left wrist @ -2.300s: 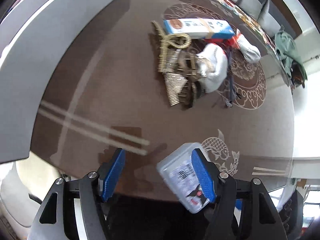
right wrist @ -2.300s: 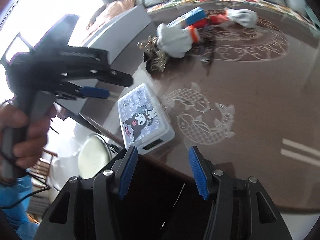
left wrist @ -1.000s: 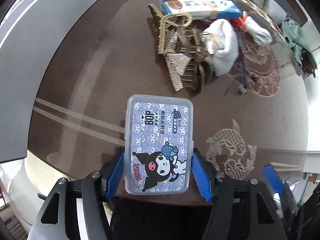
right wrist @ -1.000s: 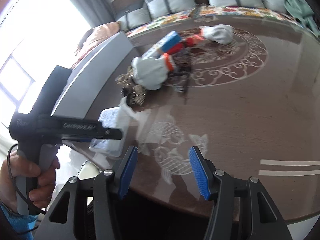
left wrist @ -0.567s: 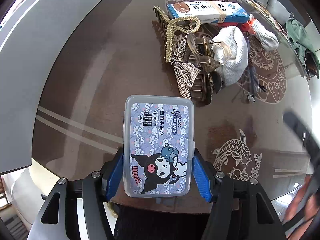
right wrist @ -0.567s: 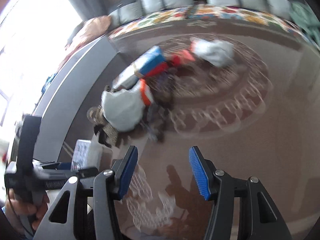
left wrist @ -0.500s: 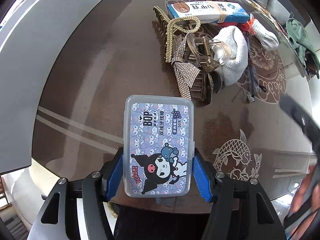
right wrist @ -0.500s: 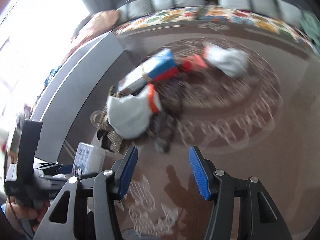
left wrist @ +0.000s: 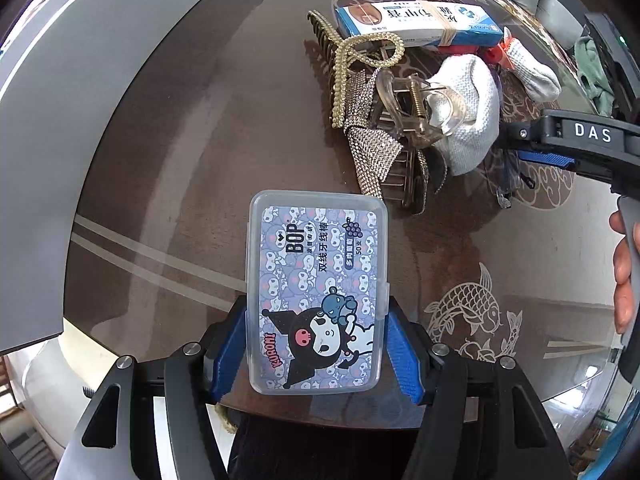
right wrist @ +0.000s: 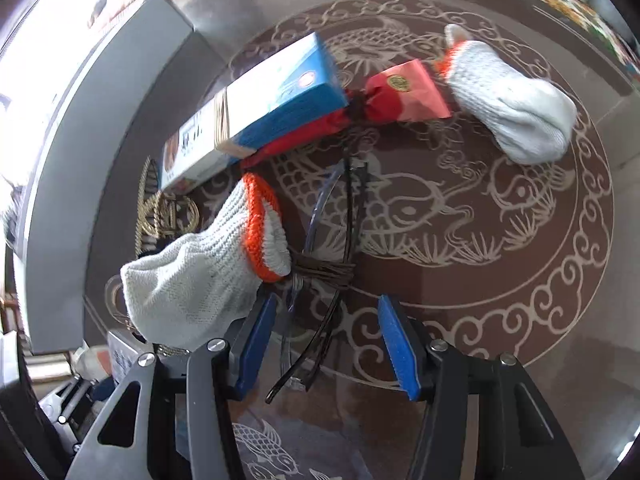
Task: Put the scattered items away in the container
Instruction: 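Grasp the black-framed glasses with the right tool while the left tool holds the box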
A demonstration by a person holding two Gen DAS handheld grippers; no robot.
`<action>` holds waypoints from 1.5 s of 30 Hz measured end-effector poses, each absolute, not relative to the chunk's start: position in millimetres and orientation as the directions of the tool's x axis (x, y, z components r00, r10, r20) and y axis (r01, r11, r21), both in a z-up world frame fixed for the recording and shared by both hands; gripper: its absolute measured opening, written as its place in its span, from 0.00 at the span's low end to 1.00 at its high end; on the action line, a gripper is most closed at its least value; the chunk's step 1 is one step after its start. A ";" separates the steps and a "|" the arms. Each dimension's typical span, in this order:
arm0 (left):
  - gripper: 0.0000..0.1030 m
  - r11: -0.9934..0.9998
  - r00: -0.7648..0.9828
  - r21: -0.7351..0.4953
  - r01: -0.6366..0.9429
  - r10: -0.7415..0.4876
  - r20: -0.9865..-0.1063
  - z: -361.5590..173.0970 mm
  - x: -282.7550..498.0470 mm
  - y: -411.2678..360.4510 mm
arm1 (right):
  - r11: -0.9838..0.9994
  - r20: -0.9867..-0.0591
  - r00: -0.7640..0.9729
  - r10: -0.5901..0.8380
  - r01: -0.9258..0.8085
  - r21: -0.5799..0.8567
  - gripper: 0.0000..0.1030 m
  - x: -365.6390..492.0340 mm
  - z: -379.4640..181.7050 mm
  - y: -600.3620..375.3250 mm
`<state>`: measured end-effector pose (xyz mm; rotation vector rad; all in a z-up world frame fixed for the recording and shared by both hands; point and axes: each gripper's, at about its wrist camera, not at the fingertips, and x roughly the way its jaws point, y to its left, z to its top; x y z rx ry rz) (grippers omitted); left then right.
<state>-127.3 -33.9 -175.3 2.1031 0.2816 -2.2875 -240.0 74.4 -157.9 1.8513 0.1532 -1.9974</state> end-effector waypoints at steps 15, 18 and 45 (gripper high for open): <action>0.62 -0.982 -0.073 -0.127 0.142 0.118 -0.990 -175.4 -133.1 -39.6 | -0.959 -0.995 0.094 0.011 0.284 0.016 0.63 -255.1 -163.7 43.2; 0.62 -0.982 -0.072 -0.124 0.141 0.115 -0.991 -175.8 -133.5 -40.1 | -0.957 -0.996 0.082 0.034 0.291 -0.009 0.72 -252.2 -162.7 42.3; 0.63 -0.991 -0.077 -0.083 0.109 0.074 -0.994 -176.9 -126.1 -27.5 | -0.917 -0.997 -0.024 -0.079 0.394 0.063 0.22 -199.8 -117.5 42.8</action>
